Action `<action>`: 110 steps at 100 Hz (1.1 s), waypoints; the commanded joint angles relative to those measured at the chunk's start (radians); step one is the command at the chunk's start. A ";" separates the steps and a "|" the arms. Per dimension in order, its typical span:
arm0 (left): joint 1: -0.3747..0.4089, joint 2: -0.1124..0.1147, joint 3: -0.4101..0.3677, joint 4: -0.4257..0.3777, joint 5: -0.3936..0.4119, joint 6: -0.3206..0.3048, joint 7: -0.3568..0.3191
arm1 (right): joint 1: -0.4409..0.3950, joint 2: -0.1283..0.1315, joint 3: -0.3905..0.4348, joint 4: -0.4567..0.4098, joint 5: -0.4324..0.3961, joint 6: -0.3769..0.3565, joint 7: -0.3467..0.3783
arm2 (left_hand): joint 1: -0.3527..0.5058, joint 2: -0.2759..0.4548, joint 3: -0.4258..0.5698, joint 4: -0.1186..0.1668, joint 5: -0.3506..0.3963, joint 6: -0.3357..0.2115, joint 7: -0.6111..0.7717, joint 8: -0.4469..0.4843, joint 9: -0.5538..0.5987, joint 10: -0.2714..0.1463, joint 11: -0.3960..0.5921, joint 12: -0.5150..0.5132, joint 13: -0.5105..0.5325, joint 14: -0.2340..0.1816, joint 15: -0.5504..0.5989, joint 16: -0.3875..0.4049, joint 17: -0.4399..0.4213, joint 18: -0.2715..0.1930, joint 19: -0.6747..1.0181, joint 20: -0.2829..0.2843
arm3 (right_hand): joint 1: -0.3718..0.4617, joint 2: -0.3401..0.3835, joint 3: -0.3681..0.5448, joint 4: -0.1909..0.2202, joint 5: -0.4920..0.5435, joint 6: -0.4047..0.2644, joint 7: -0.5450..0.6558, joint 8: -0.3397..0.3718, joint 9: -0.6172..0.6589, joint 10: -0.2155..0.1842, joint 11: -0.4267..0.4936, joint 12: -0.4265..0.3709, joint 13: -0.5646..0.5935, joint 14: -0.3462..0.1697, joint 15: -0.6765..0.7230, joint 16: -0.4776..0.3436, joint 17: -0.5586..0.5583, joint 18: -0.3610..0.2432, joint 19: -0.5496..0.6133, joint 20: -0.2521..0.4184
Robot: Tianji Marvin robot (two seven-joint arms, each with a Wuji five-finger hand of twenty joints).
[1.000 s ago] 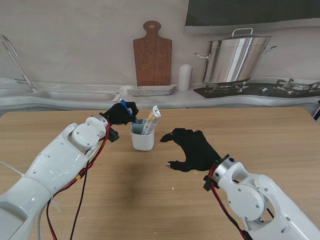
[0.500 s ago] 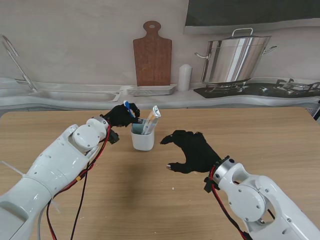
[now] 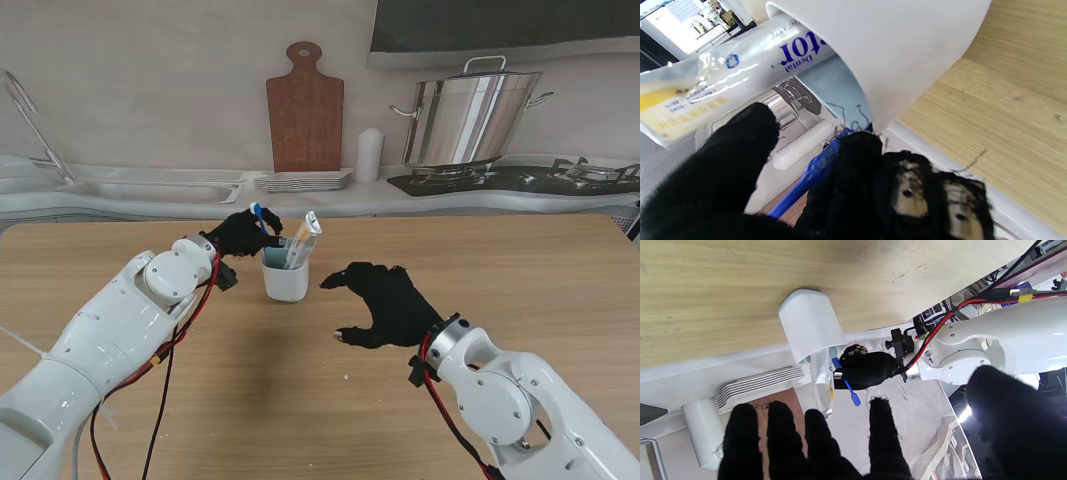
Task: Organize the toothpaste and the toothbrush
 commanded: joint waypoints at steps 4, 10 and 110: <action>0.001 0.006 -0.003 -0.017 0.015 -0.003 -0.021 | -0.012 -0.001 0.000 -0.007 -0.005 0.001 0.019 | -0.040 0.011 -0.027 -0.045 -0.048 0.013 -0.016 -0.014 0.002 -0.003 0.000 0.003 0.020 0.003 -0.002 0.027 -0.005 -0.066 0.103 0.011 | -0.033 0.015 -0.016 0.058 -0.027 -0.007 -0.008 -0.002 -0.015 0.036 -0.014 -0.012 -0.008 0.018 0.000 -0.020 -0.005 -0.003 0.008 -0.006; -0.003 0.011 0.002 -0.015 0.034 -0.017 -0.026 | -0.012 -0.001 0.001 -0.006 -0.005 0.000 0.019 | -0.044 0.019 -0.035 -0.044 -0.049 0.015 -0.021 -0.018 0.003 -0.002 0.001 0.002 0.020 0.006 -0.002 0.030 -0.005 -0.065 0.105 0.012 | -0.033 0.015 -0.016 0.058 -0.027 -0.008 -0.007 -0.002 -0.014 0.035 -0.013 -0.012 -0.007 0.018 0.000 -0.020 -0.005 -0.003 0.008 -0.006; 0.174 0.142 -0.203 -0.404 0.273 0.067 -0.245 | -0.015 -0.002 0.032 0.014 0.003 -0.018 0.014 | -0.140 0.339 -0.586 0.124 -0.311 0.046 -0.742 -0.400 -0.705 0.194 -0.773 -0.456 -0.511 0.177 -0.827 0.081 -0.701 0.030 -0.443 0.311 | -0.051 0.015 -0.040 0.048 -0.029 -0.023 -0.018 -0.008 -0.016 0.019 -0.015 -0.014 -0.016 0.011 -0.009 -0.023 -0.012 -0.005 -0.005 -0.012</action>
